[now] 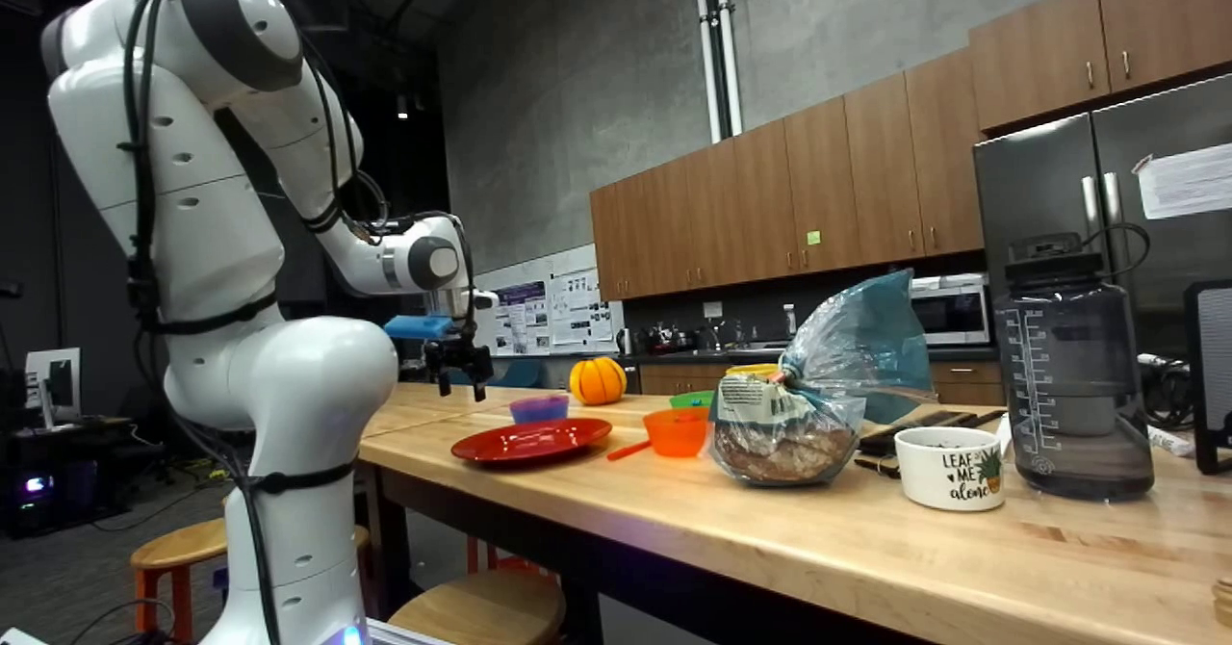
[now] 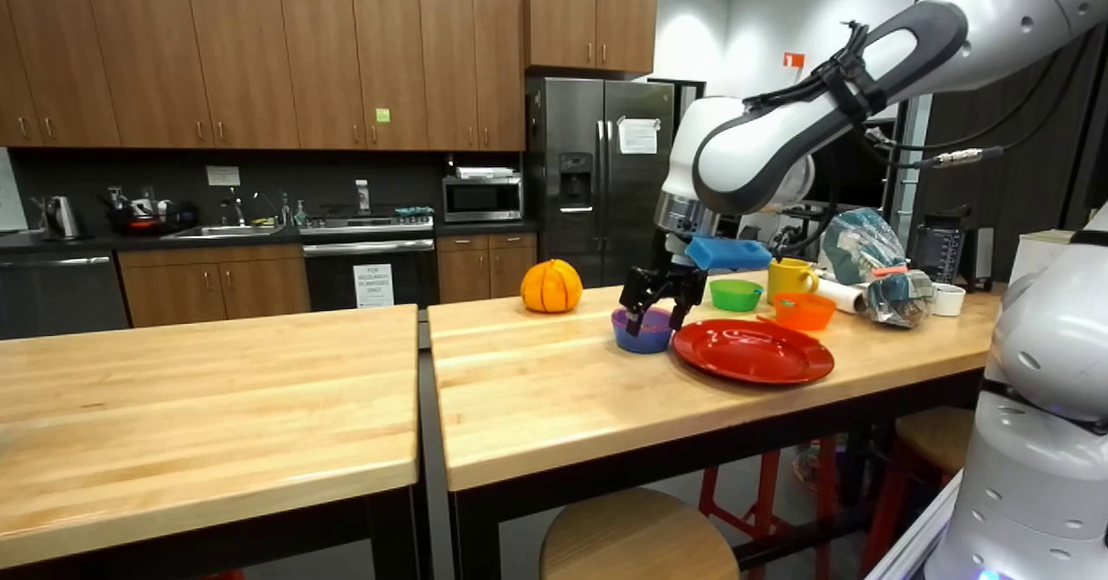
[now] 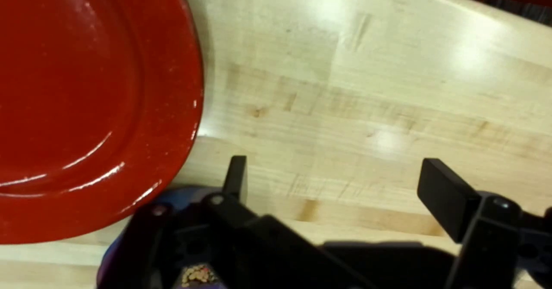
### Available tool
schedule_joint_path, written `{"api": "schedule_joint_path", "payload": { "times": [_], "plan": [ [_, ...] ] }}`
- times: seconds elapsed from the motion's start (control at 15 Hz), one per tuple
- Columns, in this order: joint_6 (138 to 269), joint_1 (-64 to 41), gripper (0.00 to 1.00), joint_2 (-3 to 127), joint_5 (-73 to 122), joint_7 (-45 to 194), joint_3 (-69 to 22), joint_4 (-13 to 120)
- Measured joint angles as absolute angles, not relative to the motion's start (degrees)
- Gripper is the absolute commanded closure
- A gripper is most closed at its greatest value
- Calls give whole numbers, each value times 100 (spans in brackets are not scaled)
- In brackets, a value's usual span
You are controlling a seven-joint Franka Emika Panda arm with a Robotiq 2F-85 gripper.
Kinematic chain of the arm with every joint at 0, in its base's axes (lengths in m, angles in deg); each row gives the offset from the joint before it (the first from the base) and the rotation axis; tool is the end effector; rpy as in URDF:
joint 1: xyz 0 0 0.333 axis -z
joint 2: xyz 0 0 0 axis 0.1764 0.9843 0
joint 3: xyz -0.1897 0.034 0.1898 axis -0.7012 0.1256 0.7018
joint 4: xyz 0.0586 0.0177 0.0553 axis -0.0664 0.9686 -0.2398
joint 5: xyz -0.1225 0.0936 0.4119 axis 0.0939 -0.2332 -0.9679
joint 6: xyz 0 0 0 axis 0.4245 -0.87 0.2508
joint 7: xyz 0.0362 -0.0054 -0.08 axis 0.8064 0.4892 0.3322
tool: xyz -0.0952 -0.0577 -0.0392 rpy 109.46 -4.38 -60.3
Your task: Pour the contents of the purple bowl into the green bowl
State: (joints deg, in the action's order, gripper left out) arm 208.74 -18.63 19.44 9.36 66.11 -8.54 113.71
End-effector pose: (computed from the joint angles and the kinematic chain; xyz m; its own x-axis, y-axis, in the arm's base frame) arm 0.4383 0.1474 0.3194 0.9802 -0.0543 0.1905 -0.0298 -0.9912 -0.1292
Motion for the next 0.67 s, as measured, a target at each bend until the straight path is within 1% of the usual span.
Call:
{"api": "schedule_joint_path", "payload": {
  "times": [0.33, 0.67],
  "plan": [
    [21266, -1836, 0, 2524, 944, 7783, -1438, 11007],
    [21291, -1904, 0, 3115, 769, 8750, -1682, 10468]
  ]
}}
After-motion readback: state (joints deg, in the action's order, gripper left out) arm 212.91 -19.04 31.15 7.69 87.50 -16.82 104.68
